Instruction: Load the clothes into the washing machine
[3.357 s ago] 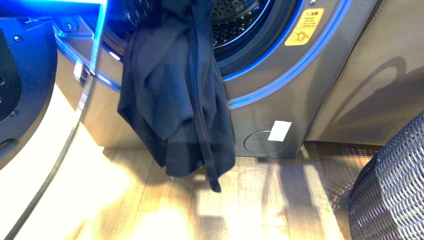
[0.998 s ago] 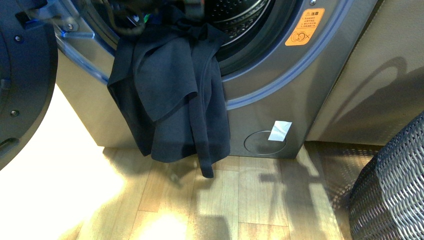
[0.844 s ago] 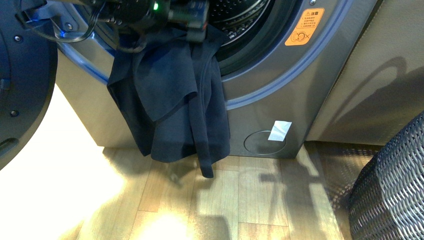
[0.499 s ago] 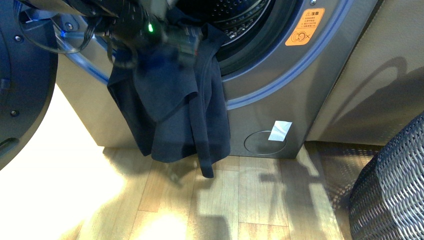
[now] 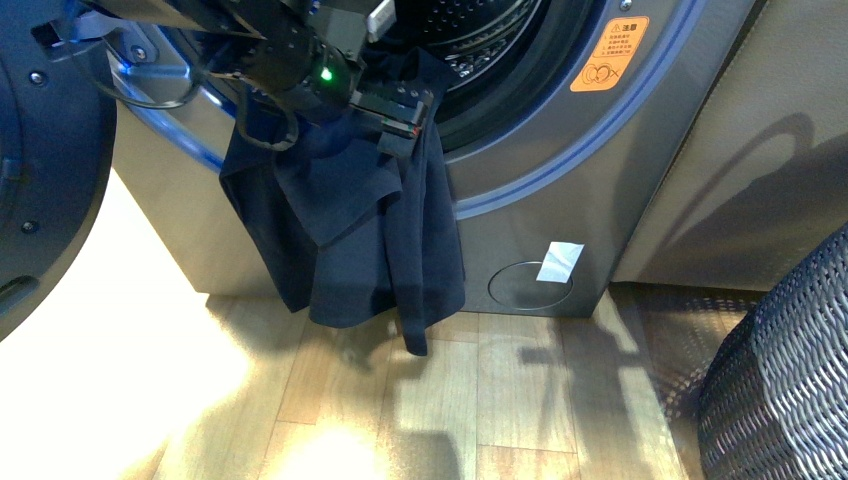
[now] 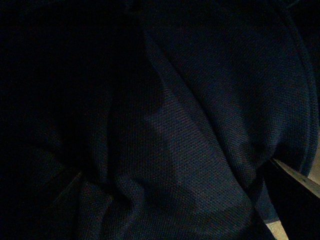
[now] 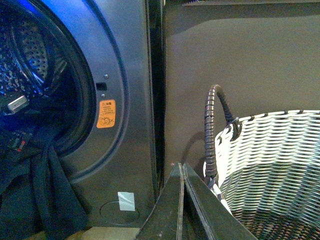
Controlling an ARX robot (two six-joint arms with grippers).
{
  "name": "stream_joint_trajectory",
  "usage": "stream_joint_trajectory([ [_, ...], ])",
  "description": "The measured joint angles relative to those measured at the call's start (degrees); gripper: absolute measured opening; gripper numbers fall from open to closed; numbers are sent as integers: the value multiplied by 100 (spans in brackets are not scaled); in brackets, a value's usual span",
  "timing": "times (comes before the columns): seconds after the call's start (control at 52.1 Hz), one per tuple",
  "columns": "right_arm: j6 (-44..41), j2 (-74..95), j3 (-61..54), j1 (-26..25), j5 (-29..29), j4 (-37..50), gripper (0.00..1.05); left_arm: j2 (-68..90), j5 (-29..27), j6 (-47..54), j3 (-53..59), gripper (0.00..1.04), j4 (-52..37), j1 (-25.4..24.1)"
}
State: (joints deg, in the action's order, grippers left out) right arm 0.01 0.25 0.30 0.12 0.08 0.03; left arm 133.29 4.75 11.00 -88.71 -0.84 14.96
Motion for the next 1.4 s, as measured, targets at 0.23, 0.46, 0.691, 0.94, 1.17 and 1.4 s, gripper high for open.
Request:
stream_joint_trajectory([
  [0.23,0,0,0,0,0,0,2,164,24,186,-103,71,-210,-37],
  [0.46,0,0,0,0,2,0,2,299,-476,385,-116,34,-817,-22],
  [0.691,0,0,0,0,0,0,2,415,-1067,525,-157,15,-1838,-35],
  [0.94,0,0,0,0,0,0,2,619,-1384,385,-1119,15,-1880,-142],
  [1.17,0,0,0,0,0,0,2,1137,-1572,420,-2850,14,-1403,-105],
  [1.4,0,0,0,0,0,0,2,2465,-1657,382,-5506,14,76,-7],
])
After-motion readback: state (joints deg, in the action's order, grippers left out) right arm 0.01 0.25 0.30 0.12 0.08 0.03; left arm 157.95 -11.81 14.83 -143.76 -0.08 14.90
